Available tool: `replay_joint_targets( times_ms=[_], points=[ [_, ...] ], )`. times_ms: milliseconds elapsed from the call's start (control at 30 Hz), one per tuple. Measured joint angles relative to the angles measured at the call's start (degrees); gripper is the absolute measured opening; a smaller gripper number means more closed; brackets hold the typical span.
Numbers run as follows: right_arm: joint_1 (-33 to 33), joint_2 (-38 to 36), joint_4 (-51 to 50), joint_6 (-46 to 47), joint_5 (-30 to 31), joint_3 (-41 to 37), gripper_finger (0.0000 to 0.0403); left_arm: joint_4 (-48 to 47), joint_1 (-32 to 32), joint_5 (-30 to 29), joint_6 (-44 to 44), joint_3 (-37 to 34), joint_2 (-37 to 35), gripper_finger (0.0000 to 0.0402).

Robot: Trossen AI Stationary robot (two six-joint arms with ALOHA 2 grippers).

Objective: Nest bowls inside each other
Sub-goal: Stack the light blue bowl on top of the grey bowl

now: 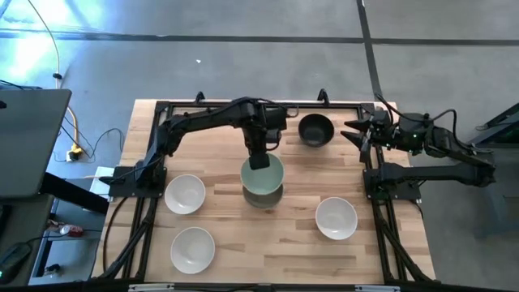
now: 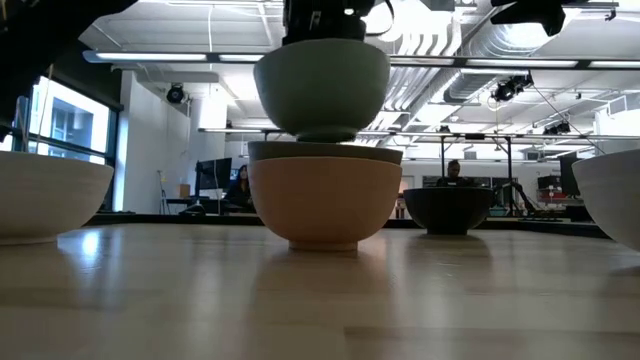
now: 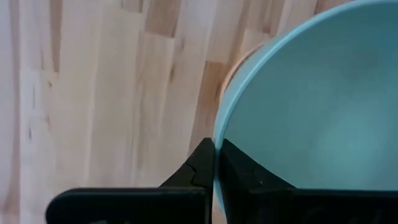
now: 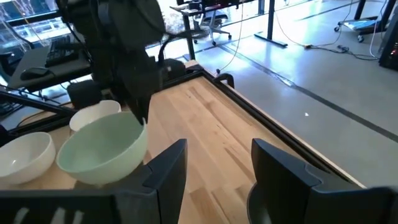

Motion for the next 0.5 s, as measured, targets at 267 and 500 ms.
replay_joint_targets(
  times_ms=[267, 500],
  points=[
    [0.01, 0.00, -0.21, 1.27, -0.17, 0.00, 0.0172, 5.11, -2.55, 1.25, -1.24, -5.96, -0.03, 0.0000],
    [0.00, 0.00, -0.21, 1.34, -0.23, 0.00, 0.0172, 9.06, -3.77, 0.82, -3.06, -9.23, 0.00, 0.0000]
  ],
)
